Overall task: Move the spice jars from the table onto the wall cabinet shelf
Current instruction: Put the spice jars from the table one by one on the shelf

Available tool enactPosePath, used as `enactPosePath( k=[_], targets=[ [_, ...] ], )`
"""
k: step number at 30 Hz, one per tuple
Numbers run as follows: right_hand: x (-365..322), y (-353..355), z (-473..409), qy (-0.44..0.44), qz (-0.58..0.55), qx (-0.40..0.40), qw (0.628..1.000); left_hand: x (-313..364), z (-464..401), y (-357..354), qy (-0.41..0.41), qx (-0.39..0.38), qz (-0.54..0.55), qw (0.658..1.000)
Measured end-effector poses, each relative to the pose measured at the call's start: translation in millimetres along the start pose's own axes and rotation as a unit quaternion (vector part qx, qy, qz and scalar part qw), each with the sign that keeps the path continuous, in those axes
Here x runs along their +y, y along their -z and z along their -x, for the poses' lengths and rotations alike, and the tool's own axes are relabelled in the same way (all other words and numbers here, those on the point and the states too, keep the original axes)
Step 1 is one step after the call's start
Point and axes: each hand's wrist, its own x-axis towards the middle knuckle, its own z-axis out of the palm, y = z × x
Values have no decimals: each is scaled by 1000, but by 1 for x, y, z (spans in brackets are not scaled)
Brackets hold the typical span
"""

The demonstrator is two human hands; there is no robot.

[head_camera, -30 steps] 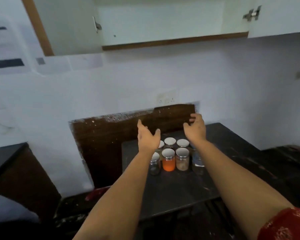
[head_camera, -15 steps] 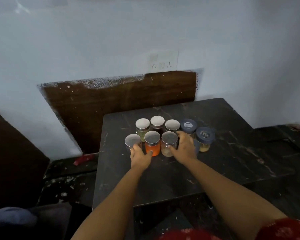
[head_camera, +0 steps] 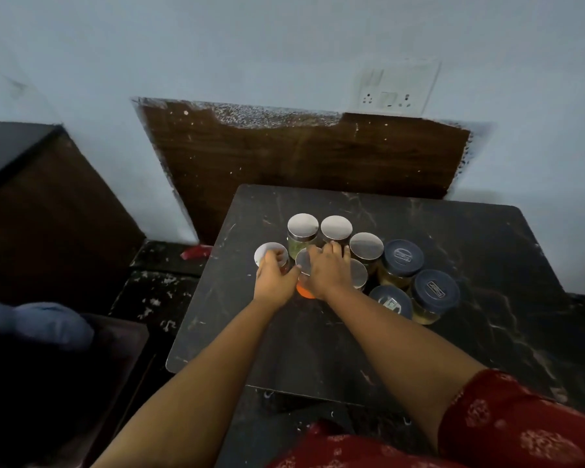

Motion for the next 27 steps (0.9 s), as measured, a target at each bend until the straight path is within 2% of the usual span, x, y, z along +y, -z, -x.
enactPosePath(
  k=[3, 6, 10, 12, 14, 16, 19, 23, 24, 27],
  targets=[
    [6, 8, -3, 8, -20, -4, 1000, 2, -1, 0, -18, 38, 23, 999],
    [14, 34, -12, -11, -118, -12, 993, 8, -3, 3, -34, 79, 52, 995],
    [22, 85, -25, -42, -262, -6, 964, 20, -6, 9, 43, 140, 108, 983],
    [24, 111, -27, -64, -336, -7, 940, 27, -5, 16, 81, 143, 144, 976],
    [26, 134, -28, -63, -407, -25, 911, 37, -2, 20, 118, 81, 245, 959],
    [26, 152, -28, -49, -455, -46, 888, 50, 5, 19, 160, -11, 345, 925],
    [20, 171, -26, -33, -490, -51, 869, 63, 12, 14, 193, -106, 442, 870],
    [10, 177, -21, -53, -511, -17, 857, 77, 17, 15, 196, -269, 585, 740],
    [7, 174, -20, -79, -522, -3, 849, 81, 17, 16, 191, -279, 595, 729],
    [-1, 163, -18, -143, -576, 17, 805, 93, 14, 13, 174, -251, 579, 756]
  ],
)
